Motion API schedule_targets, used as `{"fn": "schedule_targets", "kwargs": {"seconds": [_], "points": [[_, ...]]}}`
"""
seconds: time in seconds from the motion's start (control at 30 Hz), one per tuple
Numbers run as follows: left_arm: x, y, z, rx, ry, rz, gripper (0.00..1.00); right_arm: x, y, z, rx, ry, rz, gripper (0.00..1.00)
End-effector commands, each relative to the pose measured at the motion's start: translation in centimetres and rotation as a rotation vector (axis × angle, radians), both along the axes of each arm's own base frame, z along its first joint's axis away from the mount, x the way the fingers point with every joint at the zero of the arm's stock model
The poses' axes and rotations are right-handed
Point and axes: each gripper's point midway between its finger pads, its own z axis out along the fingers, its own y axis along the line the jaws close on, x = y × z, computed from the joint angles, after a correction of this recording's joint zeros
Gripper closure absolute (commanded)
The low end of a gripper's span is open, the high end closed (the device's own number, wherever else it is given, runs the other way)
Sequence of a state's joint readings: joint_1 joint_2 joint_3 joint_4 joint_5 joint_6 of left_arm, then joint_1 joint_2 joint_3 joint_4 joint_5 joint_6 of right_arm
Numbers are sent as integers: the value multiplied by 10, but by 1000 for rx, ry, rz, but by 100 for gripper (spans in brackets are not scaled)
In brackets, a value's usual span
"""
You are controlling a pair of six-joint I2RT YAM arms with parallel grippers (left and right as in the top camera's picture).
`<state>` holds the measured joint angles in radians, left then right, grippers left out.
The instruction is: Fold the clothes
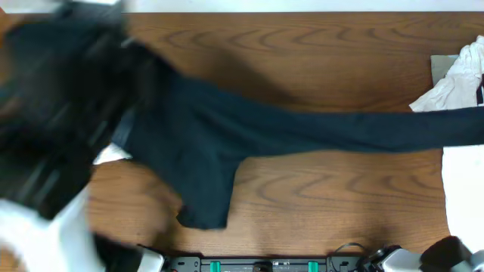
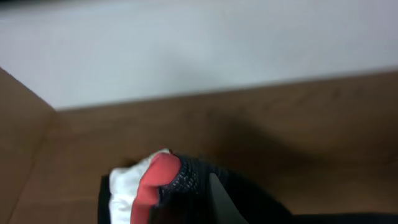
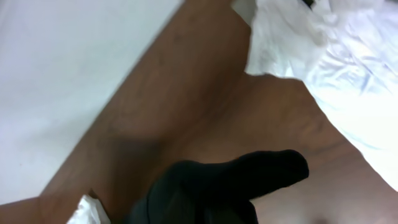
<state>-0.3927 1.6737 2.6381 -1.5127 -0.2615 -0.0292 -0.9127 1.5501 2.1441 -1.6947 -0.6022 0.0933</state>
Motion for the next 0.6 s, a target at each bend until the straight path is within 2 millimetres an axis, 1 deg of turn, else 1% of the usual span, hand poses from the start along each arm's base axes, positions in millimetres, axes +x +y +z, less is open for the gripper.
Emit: {"fn": "schedule_targets", "kwargs": {"seconds": [0.0, 0.1, 0.17, 0.2, 0.23, 0.33, 0.4, 0.5, 0.57], "points": [[42, 2, -41, 59, 113, 54, 94, 10, -17, -29, 3, 112, 14, 99], [80, 4, -83, 90, 217, 96, 94, 28, -29, -63, 73, 195, 38, 99], [99, 7, -105, 98, 260, 117, 94, 41, -34, -85, 123, 240, 61, 99], [107, 9, -113, 101, 273, 126, 94, 47, -35, -94, 142, 259, 73, 99], [115, 11, -121, 104, 283, 136, 94, 55, -36, -101, 136, 267, 89, 99], [142, 17, -145, 103, 305, 161, 94, 79, -34, -111, 123, 259, 107, 96], [155, 20, -161, 103, 326, 173, 94, 92, -30, -112, 92, 251, 128, 96], [163, 20, -175, 90, 352, 166, 94, 95, -22, -115, 53, 284, 150, 95], [164, 19, -176, 87, 352, 165, 94, 98, -16, -116, 53, 290, 167, 95]]}}
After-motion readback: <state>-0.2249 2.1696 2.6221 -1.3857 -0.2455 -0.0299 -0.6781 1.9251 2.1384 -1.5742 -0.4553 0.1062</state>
